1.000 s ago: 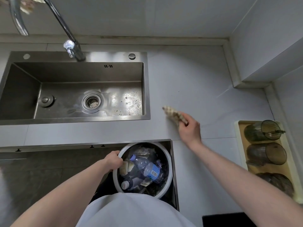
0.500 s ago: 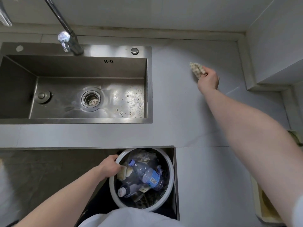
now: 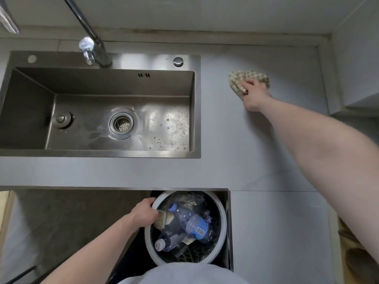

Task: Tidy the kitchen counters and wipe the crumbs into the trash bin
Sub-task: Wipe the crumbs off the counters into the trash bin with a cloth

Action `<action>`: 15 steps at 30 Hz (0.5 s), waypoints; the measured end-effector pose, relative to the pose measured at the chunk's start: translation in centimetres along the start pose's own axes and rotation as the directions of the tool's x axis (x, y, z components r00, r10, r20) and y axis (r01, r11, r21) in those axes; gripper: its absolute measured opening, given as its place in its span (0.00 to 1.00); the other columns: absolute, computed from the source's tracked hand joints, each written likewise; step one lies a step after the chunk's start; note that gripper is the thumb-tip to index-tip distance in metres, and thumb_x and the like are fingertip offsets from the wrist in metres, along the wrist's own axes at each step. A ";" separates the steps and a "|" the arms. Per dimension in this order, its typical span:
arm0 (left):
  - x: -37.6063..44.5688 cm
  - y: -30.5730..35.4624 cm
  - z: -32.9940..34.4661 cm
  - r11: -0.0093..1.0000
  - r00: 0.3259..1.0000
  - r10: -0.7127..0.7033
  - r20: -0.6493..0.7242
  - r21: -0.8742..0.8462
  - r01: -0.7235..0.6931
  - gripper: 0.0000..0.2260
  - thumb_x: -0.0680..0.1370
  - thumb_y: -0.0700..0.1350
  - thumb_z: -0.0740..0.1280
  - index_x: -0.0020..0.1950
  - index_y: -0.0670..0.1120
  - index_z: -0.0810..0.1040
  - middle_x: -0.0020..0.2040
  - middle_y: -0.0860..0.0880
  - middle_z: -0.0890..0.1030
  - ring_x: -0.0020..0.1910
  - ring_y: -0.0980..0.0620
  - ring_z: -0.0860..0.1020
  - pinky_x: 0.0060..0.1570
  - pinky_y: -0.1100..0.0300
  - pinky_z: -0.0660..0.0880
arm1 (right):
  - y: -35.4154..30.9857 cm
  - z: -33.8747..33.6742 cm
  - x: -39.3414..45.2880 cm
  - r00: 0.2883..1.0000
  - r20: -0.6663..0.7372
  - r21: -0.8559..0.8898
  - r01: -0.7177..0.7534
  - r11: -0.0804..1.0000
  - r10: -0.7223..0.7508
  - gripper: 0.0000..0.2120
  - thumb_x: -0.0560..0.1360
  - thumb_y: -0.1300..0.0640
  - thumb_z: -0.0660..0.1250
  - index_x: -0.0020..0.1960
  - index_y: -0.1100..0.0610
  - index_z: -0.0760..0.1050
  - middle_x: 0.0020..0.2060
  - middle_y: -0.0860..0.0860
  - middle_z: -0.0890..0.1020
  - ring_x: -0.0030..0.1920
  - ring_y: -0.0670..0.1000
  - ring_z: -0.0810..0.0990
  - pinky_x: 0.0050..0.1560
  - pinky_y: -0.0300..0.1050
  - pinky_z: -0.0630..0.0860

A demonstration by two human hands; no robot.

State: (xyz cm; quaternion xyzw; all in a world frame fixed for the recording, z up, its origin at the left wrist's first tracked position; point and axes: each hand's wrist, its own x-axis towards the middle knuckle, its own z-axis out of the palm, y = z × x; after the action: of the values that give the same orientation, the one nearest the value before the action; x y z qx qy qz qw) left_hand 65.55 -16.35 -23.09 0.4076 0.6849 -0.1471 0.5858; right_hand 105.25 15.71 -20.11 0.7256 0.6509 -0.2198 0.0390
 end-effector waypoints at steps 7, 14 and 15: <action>-0.5 0.1 -0.1 1.000 1.000 -0.004 -0.025 0.013 0.004 0.13 0.71 0.43 0.68 0.53 0.54 0.79 0.47 0.50 0.85 0.47 0.50 0.83 0.53 0.53 0.80 | -0.3 3.5 -10.1 1.000 0.002 0.013 -0.021 1.000 0.021 0.30 0.75 0.58 0.63 0.77 0.46 0.65 0.71 0.56 0.68 0.69 0.64 0.67 0.71 0.53 0.65; -1.5 0.3 0.4 1.000 0.999 0.004 -0.044 0.003 -0.003 0.15 0.71 0.39 0.68 0.55 0.53 0.80 0.49 0.47 0.85 0.48 0.47 0.83 0.50 0.50 0.82 | -7.3 9.6 -26.1 0.952 0.242 0.210 0.140 0.968 -0.190 0.28 0.73 0.62 0.65 0.72 0.49 0.70 0.68 0.49 0.74 0.66 0.55 0.74 0.69 0.52 0.70; -1.7 0.4 0.4 1.000 0.999 0.009 -0.044 0.001 -0.009 0.15 0.71 0.39 0.68 0.54 0.53 0.81 0.49 0.47 0.85 0.48 0.47 0.83 0.50 0.50 0.82 | -8.1 10.4 -27.8 0.937 0.288 0.225 0.133 0.965 -0.197 0.28 0.73 0.62 0.65 0.72 0.49 0.70 0.68 0.48 0.74 0.65 0.54 0.75 0.69 0.52 0.71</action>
State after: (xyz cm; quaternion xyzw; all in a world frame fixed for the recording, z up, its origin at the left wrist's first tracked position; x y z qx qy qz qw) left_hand 66.06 -17.04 -21.56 0.4141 0.6955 -0.1356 0.5712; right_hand 93.17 -12.39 -17.33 0.6250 0.6699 -0.3979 0.0475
